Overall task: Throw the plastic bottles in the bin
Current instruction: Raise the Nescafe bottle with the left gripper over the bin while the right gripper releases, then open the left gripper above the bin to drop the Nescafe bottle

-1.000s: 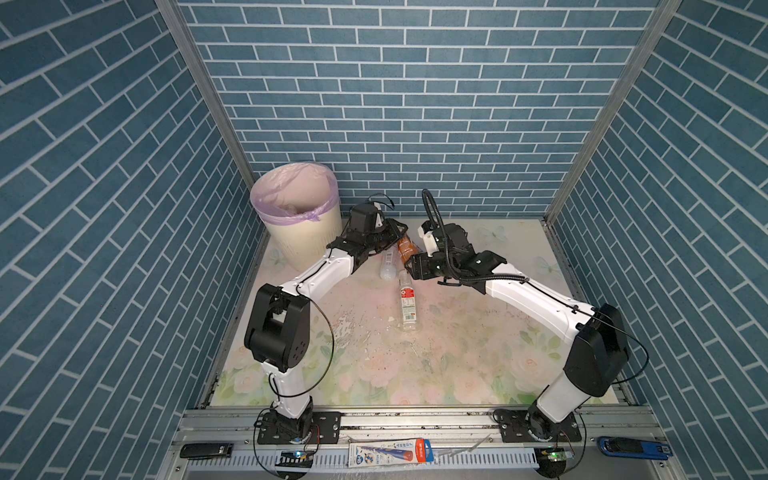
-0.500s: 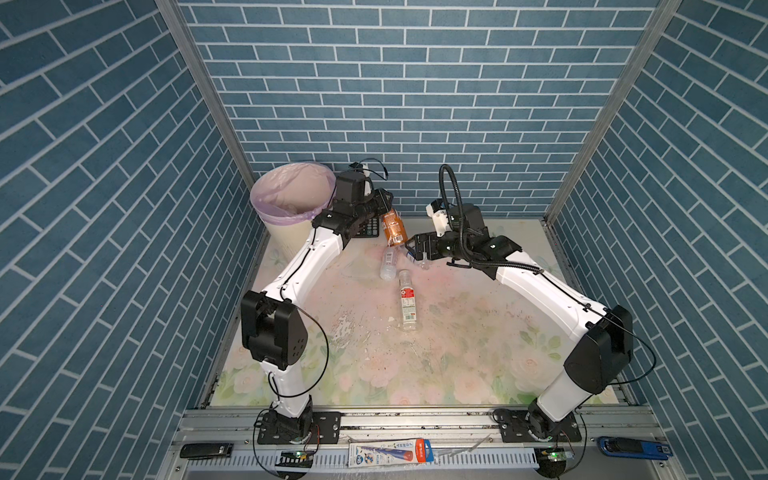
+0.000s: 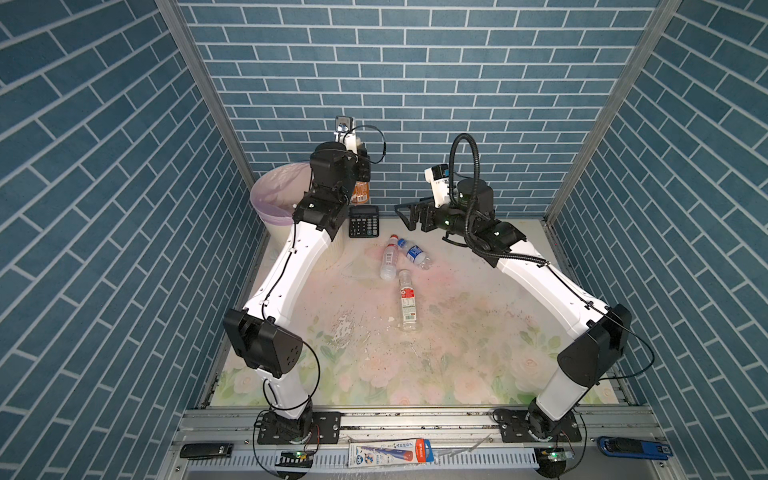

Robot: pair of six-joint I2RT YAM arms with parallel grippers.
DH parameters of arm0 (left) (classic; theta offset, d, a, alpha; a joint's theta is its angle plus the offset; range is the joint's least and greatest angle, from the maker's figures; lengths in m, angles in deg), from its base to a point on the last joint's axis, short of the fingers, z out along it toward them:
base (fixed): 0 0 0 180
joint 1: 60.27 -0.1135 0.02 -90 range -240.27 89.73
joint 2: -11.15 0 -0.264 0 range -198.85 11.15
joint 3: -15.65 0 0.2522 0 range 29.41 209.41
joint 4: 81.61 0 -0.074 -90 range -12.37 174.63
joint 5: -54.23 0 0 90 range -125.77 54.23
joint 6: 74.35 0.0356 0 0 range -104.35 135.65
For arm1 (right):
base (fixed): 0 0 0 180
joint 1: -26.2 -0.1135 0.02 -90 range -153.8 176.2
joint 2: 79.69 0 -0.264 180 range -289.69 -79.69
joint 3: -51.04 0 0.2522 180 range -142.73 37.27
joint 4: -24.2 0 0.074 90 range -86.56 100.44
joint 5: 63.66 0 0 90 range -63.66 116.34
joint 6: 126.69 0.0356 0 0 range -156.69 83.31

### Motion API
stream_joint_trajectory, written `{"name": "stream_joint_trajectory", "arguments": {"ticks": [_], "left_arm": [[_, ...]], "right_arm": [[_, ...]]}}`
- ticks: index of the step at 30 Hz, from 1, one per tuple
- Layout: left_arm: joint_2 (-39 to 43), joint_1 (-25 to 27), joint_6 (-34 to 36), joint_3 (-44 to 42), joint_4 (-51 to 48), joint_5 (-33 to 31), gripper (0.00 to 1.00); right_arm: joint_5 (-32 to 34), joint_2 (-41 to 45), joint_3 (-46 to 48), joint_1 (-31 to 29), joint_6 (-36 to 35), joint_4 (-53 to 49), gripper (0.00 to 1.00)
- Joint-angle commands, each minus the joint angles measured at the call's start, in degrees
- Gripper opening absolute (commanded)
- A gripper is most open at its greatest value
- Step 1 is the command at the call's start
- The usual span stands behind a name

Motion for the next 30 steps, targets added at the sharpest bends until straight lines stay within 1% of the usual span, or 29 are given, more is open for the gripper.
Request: {"name": "stream_joint_trajectory", "arguments": {"ticks": [1, 3, 7, 12, 14, 16, 19, 21, 23, 26, 28, 29, 30], "left_arm": [[1.14, -0.28, 13.71, 3.11, 9.13, -2.78, 0.34], [1.19, -0.23, 16.47, 5.30, 11.50, -3.09, 0.34], [0.74, -0.30, 21.21, 9.85, 14.72, -0.60, 0.33], [-0.27, -1.64, 23.73, 13.19, 17.23, 2.53, 0.33], [-1.27, -3.08, 23.06, 14.71, 16.76, 3.87, 0.33], [-2.37, -4.90, 21.85, 14.65, 16.81, 3.79, 0.33], [-3.78, -9.17, 16.56, 11.65, 15.71, 2.44, 0.33], [-4.46, -11.77, 12.72, 7.88, 14.43, 2.15, 0.36], [-5.04, -13.33, 10.63, 3.95, 12.66, 1.44, 0.43], [-4.24, -14.66, 8.05, -3.14, 12.46, -1.37, 0.71], [-2.23, -15.64, 5.37, -7.30, 13.60, -0.78, 0.90], [-1.16, -15.70, 4.52, -8.56, 14.26, -0.35, 0.98], [0.11, -15.71, 3.84, -9.45, 14.53, 0.40, 0.99]], "right_arm": [[-2.31, -2.30, -4.06, 0.03, -1.66, 1.03, 0.99], [-2.73, -2.98, -5.43, 0.07, -1.62, 0.99, 0.99], [-4.86, -5.67, -10.29, 0.03, -1.73, -1.80, 0.99], [-5.74, -6.90, -11.46, 0.03, -0.81, -1.57, 0.99], [-6.00, -7.38, -11.71, 0.02, -0.50, -1.63, 0.99], [-6.19, -7.89, -11.88, 0.12, -0.28, -1.86, 0.99], [-6.53, -8.48, -12.13, 0.03, 0.04, -2.36, 0.99], [-6.63, -8.57, -11.98, 0.07, 0.07, -2.65, 0.99], [-6.51, -8.57, -11.77, 0.09, 0.01, -2.82, 0.99], [-6.51, -8.66, -11.78, 0.17, -0.08, -3.29, 0.99], [-6.61, -8.66, -11.80, 0.03, -0.08, -3.67, 0.99], [-6.83, -8.75, -11.78, 0.08, -0.16, -3.84, 0.99], [-7.05, -8.75, -11.72, 0.07, -0.17, -3.97, 0.99]]}}
